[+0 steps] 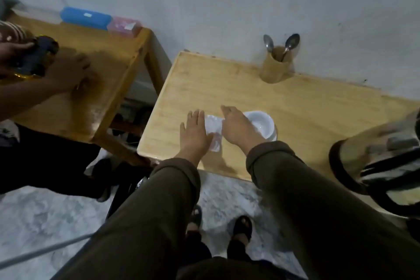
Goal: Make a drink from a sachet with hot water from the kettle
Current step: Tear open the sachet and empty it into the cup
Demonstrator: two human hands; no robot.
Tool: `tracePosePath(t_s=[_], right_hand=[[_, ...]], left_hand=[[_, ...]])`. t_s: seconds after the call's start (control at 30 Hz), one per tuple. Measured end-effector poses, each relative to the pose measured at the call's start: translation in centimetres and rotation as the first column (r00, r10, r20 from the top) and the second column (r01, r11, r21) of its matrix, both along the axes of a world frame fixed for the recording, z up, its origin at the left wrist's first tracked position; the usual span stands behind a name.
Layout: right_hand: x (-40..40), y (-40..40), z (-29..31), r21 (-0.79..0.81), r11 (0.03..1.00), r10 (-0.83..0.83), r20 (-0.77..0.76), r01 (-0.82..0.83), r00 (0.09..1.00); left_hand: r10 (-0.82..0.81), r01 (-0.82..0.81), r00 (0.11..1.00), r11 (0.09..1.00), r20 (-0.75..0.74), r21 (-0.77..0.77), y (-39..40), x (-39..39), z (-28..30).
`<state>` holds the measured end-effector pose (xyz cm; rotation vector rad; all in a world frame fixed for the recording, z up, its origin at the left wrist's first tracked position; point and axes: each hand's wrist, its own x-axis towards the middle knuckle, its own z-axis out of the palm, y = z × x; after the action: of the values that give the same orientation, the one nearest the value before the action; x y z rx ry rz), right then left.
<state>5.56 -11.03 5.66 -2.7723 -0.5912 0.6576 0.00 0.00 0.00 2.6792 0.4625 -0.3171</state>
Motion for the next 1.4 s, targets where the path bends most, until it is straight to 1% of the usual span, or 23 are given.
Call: tracePosePath(t_s=[0.07, 0.17, 0.23, 0.37, 0.5, 0.63, 0.7, 0.73, 0.83, 0.93, 1.03, 1.07, 1.17, 1.27, 1.4], right_hand=[[0.8, 1.0, -1.0, -0.027, 0.999, 0.023, 0.015, -0.023, 1.000], [1.7, 2.3, -2.7, -0.040, 0.999, 0.013, 0.024, -0.012, 1.000], [2.0, 3.0, -3.4, -0.056, 0.998, 0.007, 0.007, -0.006, 1.000], [2.7, 3.7, -4.6, -0.143, 0.989, 0.034, 0.000, -0.033, 0.999], [2.8, 3.9, -5.3, -0.161, 0.987, -0.022, -0.029, 0.017, 0.999], [3.1, 3.8, -5.0, -0.179, 0.981, -0.067, 0.045, 0.074, 0.997], [3.2, 3.7, -4.7, -0.172, 0.983, -0.058, 0.067, 0.069, 0.996], [3.2, 3.7, -4.6, -0.158, 0.985, -0.063, 0.073, 0.074, 0.995], [3.4, 3.6, -3.8, -0.073, 0.986, -0.147, 0.084, 0.153, 0.986], [3.4, 3.5, -2.2, 0.042, 0.975, -0.219, -0.007, 0.219, 0.976], [3.4, 3.0, -0.4, 0.180, 0.928, -0.312, -0.106, 0.327, 0.944], [3.4, 2.8, 0.1, 0.205, 0.916, -0.325, -0.124, 0.344, 0.938], [2.9, 1.5, 1.9, 0.285, 0.882, -0.344, -0.160, 0.377, 0.925], [2.2, -0.1, 3.4, 0.420, 0.809, -0.365, -0.190, 0.411, 0.911], [1.2, -1.9, 4.6, 0.513, 0.744, -0.402, -0.168, 0.428, 0.900]], left_hand=[[0.019, -0.019, 1.000, 1.000, 0.010, -0.010, 0.5, 0.1, -0.6], [0.038, -0.037, 0.999, 0.998, 0.029, -0.051, 1.2, -0.1, -1.6], [0.022, -0.020, 0.999, 0.999, 0.032, -0.045, 1.6, -0.2, -2.2], [0.030, -0.029, 0.999, 0.999, 0.024, -0.032, 2.4, -0.3, -3.2], [0.054, -0.051, 0.997, 0.996, 0.048, -0.078, 2.3, -0.2, -3.4], [0.063, -0.054, 0.996, 0.990, 0.060, -0.128, 2.3, 0.0, -3.6], [0.057, -0.049, 0.997, 0.989, 0.056, -0.137, 2.5, 0.1, -3.3], [0.054, -0.046, 0.997, 0.988, 0.050, -0.145, 2.6, 0.2, -3.2], [0.046, -0.043, 0.999, 0.977, 0.008, -0.207, 2.8, 0.7, -2.7], [0.124, -0.096, 0.990, 0.942, 0.069, -0.320, 2.8, 1.6, -1.3], [0.166, -0.097, 0.978, 0.896, 0.125, -0.434, 2.7, 2.5, 1.2], [0.150, -0.071, 0.978, 0.891, 0.142, -0.449, 2.8, 2.8, 1.9], [0.071, 0.011, 0.983, 0.903, 0.172, -0.430, 3.0, 3.3, 3.7], [-0.010, 0.088, 0.984, 0.895, 0.176, -0.437, 2.3, 3.5, 5.1], [-0.130, 0.210, 0.969, 0.886, 0.211, -0.414, 0.9, 3.3, 6.9]])
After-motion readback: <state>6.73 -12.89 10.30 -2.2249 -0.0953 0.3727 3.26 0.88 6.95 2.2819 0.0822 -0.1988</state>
